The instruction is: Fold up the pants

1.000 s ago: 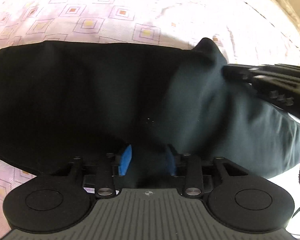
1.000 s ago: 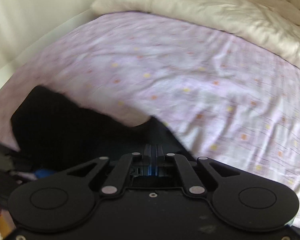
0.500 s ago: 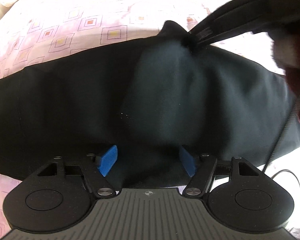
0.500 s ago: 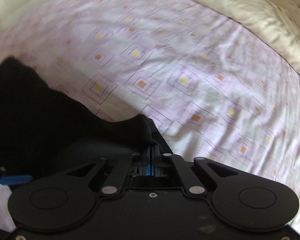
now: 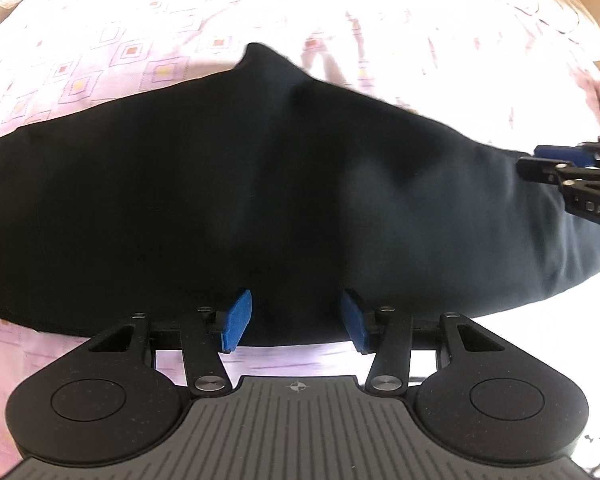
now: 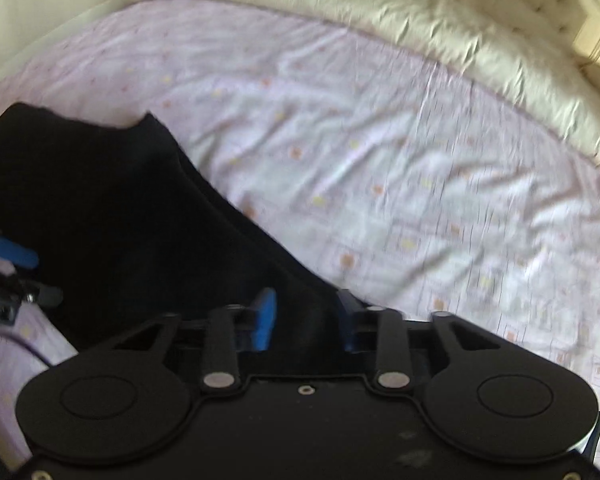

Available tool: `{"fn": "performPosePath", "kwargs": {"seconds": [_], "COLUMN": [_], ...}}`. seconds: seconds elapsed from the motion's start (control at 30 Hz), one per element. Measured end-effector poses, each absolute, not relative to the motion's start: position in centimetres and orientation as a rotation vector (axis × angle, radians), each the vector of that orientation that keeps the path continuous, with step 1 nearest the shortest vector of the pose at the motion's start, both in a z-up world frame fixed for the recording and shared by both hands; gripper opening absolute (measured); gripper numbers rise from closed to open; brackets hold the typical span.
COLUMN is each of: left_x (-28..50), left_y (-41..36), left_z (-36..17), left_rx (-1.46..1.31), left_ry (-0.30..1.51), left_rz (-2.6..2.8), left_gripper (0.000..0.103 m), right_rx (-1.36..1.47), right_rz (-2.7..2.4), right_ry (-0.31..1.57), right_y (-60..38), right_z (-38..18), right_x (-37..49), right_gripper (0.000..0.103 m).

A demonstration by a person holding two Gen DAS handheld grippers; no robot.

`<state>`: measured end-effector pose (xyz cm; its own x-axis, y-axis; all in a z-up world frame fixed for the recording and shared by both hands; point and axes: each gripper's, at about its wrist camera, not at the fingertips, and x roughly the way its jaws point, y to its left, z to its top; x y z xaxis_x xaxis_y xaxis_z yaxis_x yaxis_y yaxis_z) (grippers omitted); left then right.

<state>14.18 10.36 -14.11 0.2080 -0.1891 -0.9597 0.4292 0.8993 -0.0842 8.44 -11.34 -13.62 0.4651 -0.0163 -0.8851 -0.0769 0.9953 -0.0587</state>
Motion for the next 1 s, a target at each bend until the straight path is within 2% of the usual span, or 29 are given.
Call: {"fn": "performPosePath", "kwargs": {"seconds": [0.13, 0.27, 0.47, 0.5, 0.53, 0.57, 0.73, 0.9, 1.0], "left_x": [13.0, 11.7, 10.2, 10.2, 10.4, 10.5, 11.6, 12.5, 13.0], "left_y": [9.2, 8.5, 9.1, 9.2, 9.2, 9.2, 8.6, 7.4, 6.6], "left_z": [-13.5, -13.0, -12.0, -12.0, -12.1, -12.1, -11.5, -12.5, -13.7], "left_rx": [0.196, 0.166, 0.169, 0.167, 0.163, 0.16, 0.166, 0.188, 0.263], "left_ry": [1.274, 1.273, 1.257, 1.257, 1.256, 1.255, 1.235, 1.25, 1.281], "left_rz": [-0.397, -0.367, -0.352, -0.35, -0.352, -0.357, -0.395, -0.441, -0.466], "left_gripper": [0.048, 0.048, 0.048, 0.048, 0.048, 0.048, 0.048, 0.048, 0.048], "right_rx": [-0.115, -0.187, -0.267, -0.266, -0.261, -0.265, -0.369, -0.278, -0.237], "right_rz": [0.159, 0.346, 0.474, 0.483, 0.499, 0.512, 0.482, 0.386, 0.311], "right_ry": [1.098, 1.102, 1.159, 1.171, 1.181, 1.189, 1.13, 1.192, 1.17], "right_y": [-13.2, -12.1, -10.6, -10.5, -10.5, -10.4, -9.7, -10.6, -11.3], "right_z": [-14.4, -14.8, -16.3, -16.4, -16.4, -16.1, -15.0, -16.4, -16.1], "right_x": [9.5, 11.2, 13.0, 13.2, 13.4, 13.3, 12.4, 14.0, 14.1], "right_gripper": [0.028, 0.031, 0.03, 0.026, 0.009, 0.005, 0.002, 0.005, 0.024]}}
